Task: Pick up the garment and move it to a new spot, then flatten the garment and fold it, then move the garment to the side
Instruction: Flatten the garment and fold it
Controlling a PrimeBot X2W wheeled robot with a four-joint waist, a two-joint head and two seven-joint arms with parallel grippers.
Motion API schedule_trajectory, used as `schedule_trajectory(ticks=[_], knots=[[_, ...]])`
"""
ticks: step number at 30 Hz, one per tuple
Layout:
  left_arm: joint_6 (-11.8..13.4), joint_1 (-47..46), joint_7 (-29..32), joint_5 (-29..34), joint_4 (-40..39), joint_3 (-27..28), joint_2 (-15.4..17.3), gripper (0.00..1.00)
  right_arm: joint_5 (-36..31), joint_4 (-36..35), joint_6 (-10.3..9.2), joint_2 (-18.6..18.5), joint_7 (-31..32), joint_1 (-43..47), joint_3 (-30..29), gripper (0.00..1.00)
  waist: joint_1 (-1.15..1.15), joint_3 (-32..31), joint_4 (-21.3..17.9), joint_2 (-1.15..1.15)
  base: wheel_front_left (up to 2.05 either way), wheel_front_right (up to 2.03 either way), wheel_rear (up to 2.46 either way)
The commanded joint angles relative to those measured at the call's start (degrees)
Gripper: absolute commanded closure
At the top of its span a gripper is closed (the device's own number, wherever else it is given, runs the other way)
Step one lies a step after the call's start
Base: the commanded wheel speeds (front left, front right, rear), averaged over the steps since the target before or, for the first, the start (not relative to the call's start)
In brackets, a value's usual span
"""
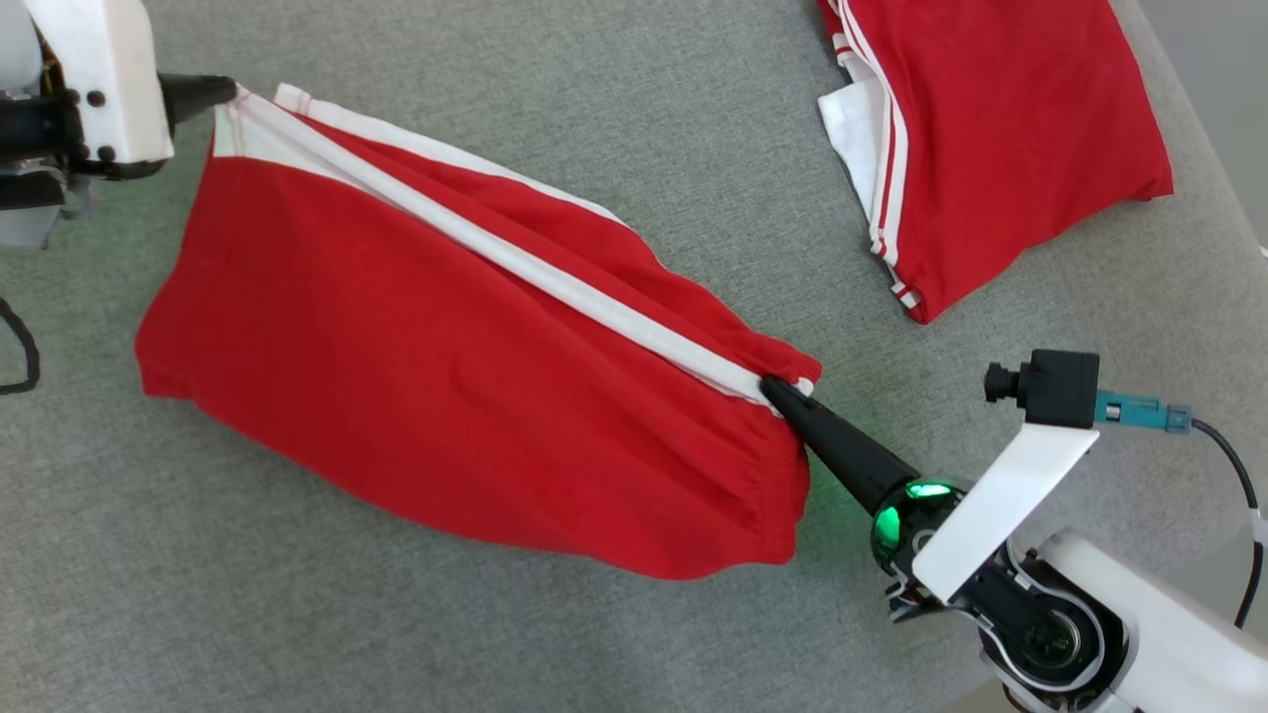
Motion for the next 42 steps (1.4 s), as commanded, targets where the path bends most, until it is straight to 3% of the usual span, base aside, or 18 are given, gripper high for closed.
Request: schedule_trajectory(ticks=[1,3,4,5,6,16,23,28,36,42], knots=[[-0.52,-0.33,-0.39,0.61,0.6,-0.18,-0.42,1.0,-0.49,0.45,-0.13,0.43,0.29,-0.75,-0.4,0.96,-0.01,0.11,0.09,0.0,0.0,0.0,0.0],[-0.93,-0.62,-0.86,0.81,1.31,-0.16,-0.78,0.95,-0.88,0.59,-0.14,0.7,0.66,-0.76,-0.68,0.71,-0.01,0.24,0.26,0.0,0.0,0.0,0.0],[-1.23,-0.46,-0.82,0.7,1.77,-0.19,-1.0,0.67,-0.97,0.49,-0.14,0.9,0.81,-0.77,-0.89,0.54,-0.01,0.26,0.35,0.0,0.0,0.0,0.0],[-1.41,-0.22,-0.54,0.41,2.06,-0.29,-1.24,0.36,-1.06,0.48,-0.14,1.02,0.8,-0.7,-1.11,0.16,-0.01,0.24,0.44,0.0,0.0,0.0,0.0],[-1.73,0.03,-0.37,0.03,2.27,-0.35,-1.5,0.0,-1.2,0.5,-0.14,1.14,1.12,-0.61,-1.29,0.0,-0.01,0.19,0.52,0.0,0.0,0.0,0.0],[-3.81,1.83,-0.64,-0.74,3.86,-0.8,-1.89,0.0,-2.14,1.37,-0.13,0.9,2.47,0.99,-2.8,0.0,-0.01,-2.57,0.81,0.0,0.0,0.0,0.0],[-5.4,2.86,1.17,2.16,2.18,-4.24,1.02,0.0,-2.71,-0.66,-0.14,-2.81,1.67,4.16,-4.88,0.0,-0.01,-5.59,0.24,0.0,0.0,0.0,0.0],[-5.86,4.72,6.12,-1.54,-0.9,-4.7,2.75,0.0,-2.78,-2.25,-0.13,-5.57,0.14,7.02,-6.67,0.0,-0.01,-6.36,-0.07,0.0,0.0,0.0,0.0],[-3.87,7.09,12.97,-2.01,-4.5,-7.8,4.34,0.0,-2.3,-4.08,-0.13,-7.41,-1.69,10.97,-8.27,0.0,-0.01,-6.48,-0.89,0.0,0.0,0.0,0.0],[-1.9,8.94,14.45,-2.58,-6.58,-8.76,3.7,0.0,-1.87,-4.39,-0.13,-7.33,-2.63,13.18,-9.08,0.0,-0.01,-7.03,-1.22,0.0,0.0,0.0,0.0]])
